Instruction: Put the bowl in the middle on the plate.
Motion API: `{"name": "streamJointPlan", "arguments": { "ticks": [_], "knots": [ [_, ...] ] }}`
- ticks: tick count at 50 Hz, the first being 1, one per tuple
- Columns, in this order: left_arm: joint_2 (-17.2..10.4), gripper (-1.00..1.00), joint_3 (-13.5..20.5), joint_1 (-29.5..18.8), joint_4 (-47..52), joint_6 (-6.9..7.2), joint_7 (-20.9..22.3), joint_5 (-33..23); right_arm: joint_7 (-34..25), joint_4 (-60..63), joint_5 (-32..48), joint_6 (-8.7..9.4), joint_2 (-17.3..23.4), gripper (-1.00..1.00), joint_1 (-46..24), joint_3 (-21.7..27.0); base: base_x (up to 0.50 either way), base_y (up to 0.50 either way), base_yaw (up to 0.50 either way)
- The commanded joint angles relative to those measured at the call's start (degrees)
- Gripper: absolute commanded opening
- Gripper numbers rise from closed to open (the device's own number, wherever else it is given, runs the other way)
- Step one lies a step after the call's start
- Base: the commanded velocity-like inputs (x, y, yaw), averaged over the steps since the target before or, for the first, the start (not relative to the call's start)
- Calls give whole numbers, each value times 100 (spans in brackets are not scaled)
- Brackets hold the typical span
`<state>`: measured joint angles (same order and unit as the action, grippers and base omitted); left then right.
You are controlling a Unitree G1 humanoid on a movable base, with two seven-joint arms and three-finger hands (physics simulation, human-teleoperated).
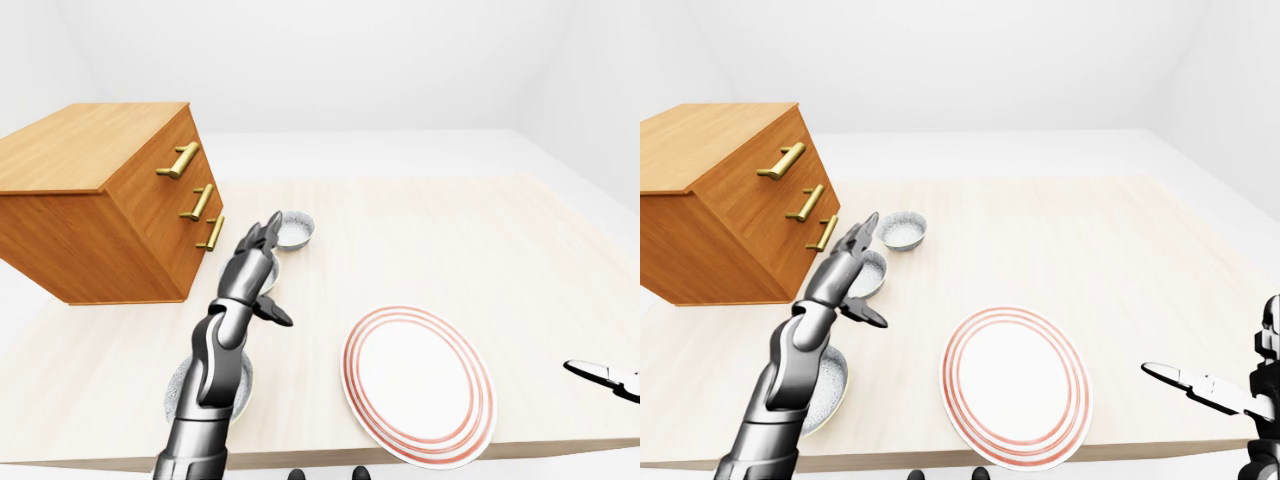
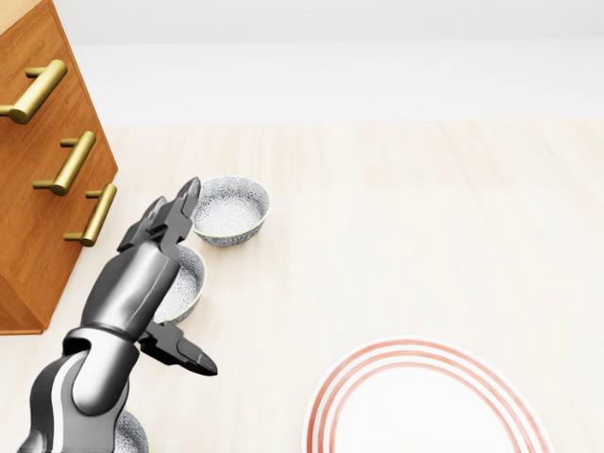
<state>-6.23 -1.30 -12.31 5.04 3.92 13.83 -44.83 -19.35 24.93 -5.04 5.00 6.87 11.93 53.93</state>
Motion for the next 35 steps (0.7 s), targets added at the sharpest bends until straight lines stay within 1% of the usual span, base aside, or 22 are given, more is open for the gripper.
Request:
{"name": "streamJointPlan", "arguments": {
  "ticks": [1, 2, 4, 5, 6, 7, 10, 12, 13, 14, 16, 18, 19, 21, 22, 23, 24, 27, 29, 31, 33, 35],
  "knots": [
    [-76, 100, -33, -384, -199, -70, 526, -1041, -20, -63, 5, 0, 10, 100, -14, 3, 0, 0, 0],
    [-62, 100, -14, -403, -171, -37, 586, -1083, -10, -67, -1, 0, 17, 100, -18, -1, 0, 0, 0],
    [-76, 100, -15, -433, -222, -53, 643, -1175, 7, -43, -6, 0, 27, 100, -19, 5, 0, 0, 0],
    [24, 100, -6, -415, -101, 76, 907, -1039, 34, -4, -72, 0, 38, 100, -40, 30, 0, 0, 0],
    [45, 100, -36, -416, 79, 108, 1029, -1089, 60, -29, -105, 0, 54, 100, -62, 39, 0, 0, 0],
    [-22, 100, -47, -509, 31, 108, 1066, -1222, 66, -22, -101, 0, 75, 100, -56, 54, 0, 0, 0],
    [-79, 100, -27, -590, -115, 108, 1108, -1336, 58, 17, -108, 0, 59, 100, -39, 56, 0, 0, 0],
    [-85, 100, 20, -622, -213, 70, 1076, -1318, 61, -54, -78, 0, 46, 100, -41, 21, 0, 0, 0],
    [-119, 100, 14, -634, -219, 81, 1102, -1420, 63, -37, -82, 0, 50, 100, -38, 21, 0, 0, 0],
    [-137, 100, 34, -658, -374, 44, 1088, -1411, 48, -4, -111, 0, 51, 100, -31, 40, 0, 0, 0],
    [-181, 100, -4, -648, -526, -40, 1031, -1573, 38, 74, -196, 0, 74, 100, -46, 107, 0, 0, 0],
    [-216, 100, 47, -709, -836, -170, 879, -1566, 36, 40, -200, 0, 73, 100, -50, 110, 0, 0, 0],
    [-226, 100, 72, -749, -968, -221, 806, -1529, 28, 63, -194, 0, 64, 100, -32, 111, 0, 0, 0],
    [-176, 100, 116, -824, -1464, -267, 754, -1211, -5, 174, -255, 0, 36, 100, -27, 130, 0, 0, 0],
    [-270, 100, 50, -853, -1626, -348, 586, -1375, -15, 180, -251, 0, 21, 100, -21, 124, 0, 0, 0],
    [-310, 100, 46, -895, -1761, -407, 483, -1423, -32, 182, -241, 0, 1, 100, -5, 121, 0, 0, 0],
    [-313, 100, 98, -972, -1865, -419, 465, -1340, -40, 146, -230, 0, -6, 100, -7, 115, 0, 0, 0],
    [-353, 100, 98, -1057, -1993, -413, 439, -1353, -7, 0, -97, 0, 17, 100, -4, 77, 0, 0, 0],
    [-434, 100, 38, -1194, -2291, -479, 316, -1549, 32, -41, -67, 0, 32, 100, -6, 90, 0, 0, 0],
    [-488, 100, 30, -1383, -2559, -508, 234, -1693, 56, -156, -11, 0, 47, 100, -8, 75, 0, 0, 0],
    [-468, 100, 57, -1454, -2606, -494, 264, -1673, 55, -93, -44, 0, 39, 100, 6, 91, 0, 0, 0],
    [-523, 100, 30, -1525, -2622, -505, 290, -1797, 53, -129, -8, 0, 18, 100, 15, 66, 0, 0, 0]
  ]
}}
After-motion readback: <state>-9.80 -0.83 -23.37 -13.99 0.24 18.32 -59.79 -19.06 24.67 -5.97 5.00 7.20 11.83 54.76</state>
